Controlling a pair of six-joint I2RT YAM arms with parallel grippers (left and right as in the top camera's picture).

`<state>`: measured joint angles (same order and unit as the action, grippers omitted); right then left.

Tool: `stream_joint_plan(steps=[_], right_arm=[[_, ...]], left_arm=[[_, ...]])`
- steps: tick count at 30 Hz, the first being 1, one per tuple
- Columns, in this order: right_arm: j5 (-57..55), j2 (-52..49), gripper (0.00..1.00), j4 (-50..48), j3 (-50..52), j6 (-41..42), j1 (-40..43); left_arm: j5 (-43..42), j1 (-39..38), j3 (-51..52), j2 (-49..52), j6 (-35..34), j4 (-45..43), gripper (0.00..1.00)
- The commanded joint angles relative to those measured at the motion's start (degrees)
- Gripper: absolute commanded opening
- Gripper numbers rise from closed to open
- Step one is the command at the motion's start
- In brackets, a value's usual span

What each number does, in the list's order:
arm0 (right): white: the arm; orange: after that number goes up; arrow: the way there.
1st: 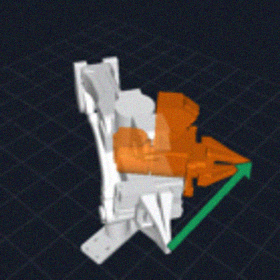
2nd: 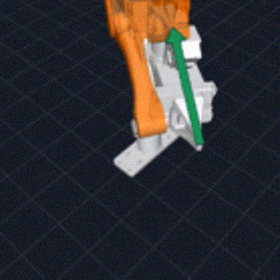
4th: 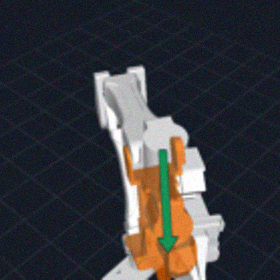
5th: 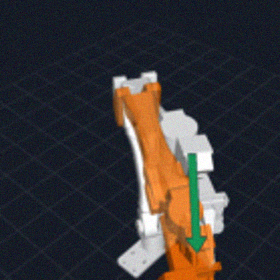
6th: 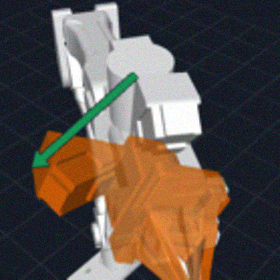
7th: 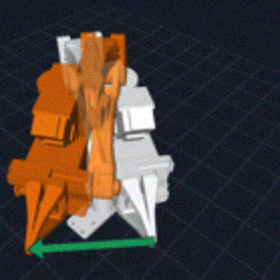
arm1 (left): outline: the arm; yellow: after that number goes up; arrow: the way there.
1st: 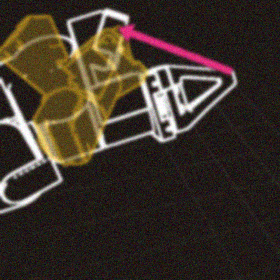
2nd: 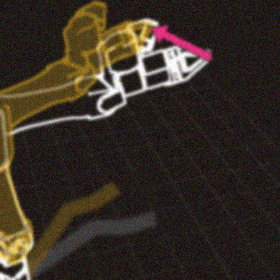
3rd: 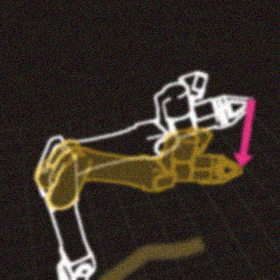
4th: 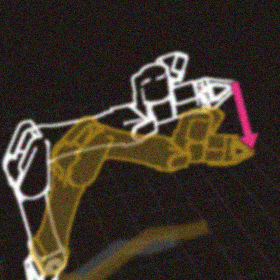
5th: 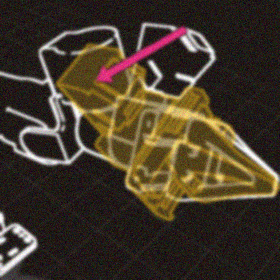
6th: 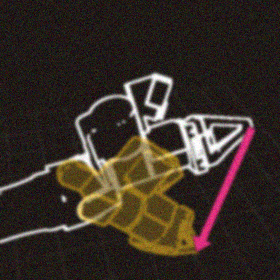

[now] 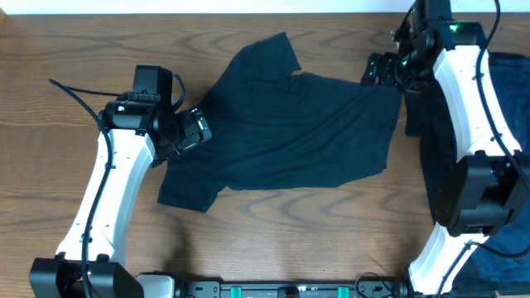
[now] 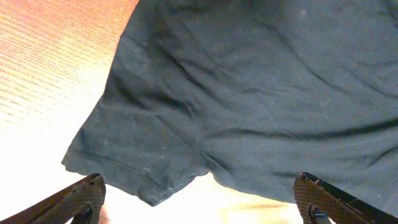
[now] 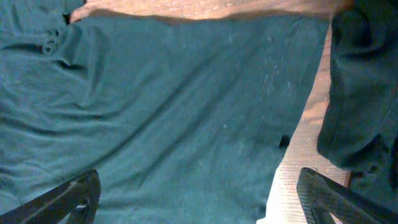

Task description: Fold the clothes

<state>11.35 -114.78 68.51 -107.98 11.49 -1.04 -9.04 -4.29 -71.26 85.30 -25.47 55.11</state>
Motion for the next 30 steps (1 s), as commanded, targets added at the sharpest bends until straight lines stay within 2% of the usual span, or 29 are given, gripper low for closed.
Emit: stream_joint_plan(steps=[1,5,13,14,15,17,18,19,26,30], right_arm=[[0.9,-0.28,0.99,0.07,-0.04,0.04,-0.04],[0.9,-0.28,0.99,0.07,-0.04,0.04,-0.04],[0.9,-0.28,0.99,0.07,-0.04,0.04,-0.07],[0.9,-0.28,0.99,0.07,-0.04,0.04,-0.07],[0.9,-0.28,0.99,0.07,-0.04,0.02,-0.04],[0.9,-0.28,0.99,0.07,-0.04,0.04,-0.04],[0.9,-0.28,0.99,0.07,-0.04,0.04,-0.07],[0.9,-0.28,0.99,0.07,-0.04,0.04,-0.07],[0.9,-0.28,0.99,0.07,-0.04,0.04,-0.04],[0.9,-0.28,0.99,0.07,-0.04,0.04,-0.04]], left_arm=[[0.04,-0.07,-0.15,0.52,0.33,0.13,0.98],[-0.28,-0.07,-0.15,0.52,-0.81,-0.31,0.98],[-0.39,-0.07,-0.15,0.5,-1.11,-10.78,0.98],[0.28,-0.07,-0.15,0.5,-0.2,-11.8,0.87],[1.6,-0.07,-0.15,0.61,-0.17,-13.46,0.6],[4.55,-0.07,-0.15,0.85,-0.04,-16.72,0.3],[5.95,-0.07,-0.15,1.03,-0.04,-18.14,0.1],[7.23,-0.02,-0.15,1.22,0.04,-19.5,0.06],[8.83,0.09,-0.15,7.17,7.34,-26.12,0.06],[12.13,1.2,-0.17,14.43,7.91,-27.54,0.06]])
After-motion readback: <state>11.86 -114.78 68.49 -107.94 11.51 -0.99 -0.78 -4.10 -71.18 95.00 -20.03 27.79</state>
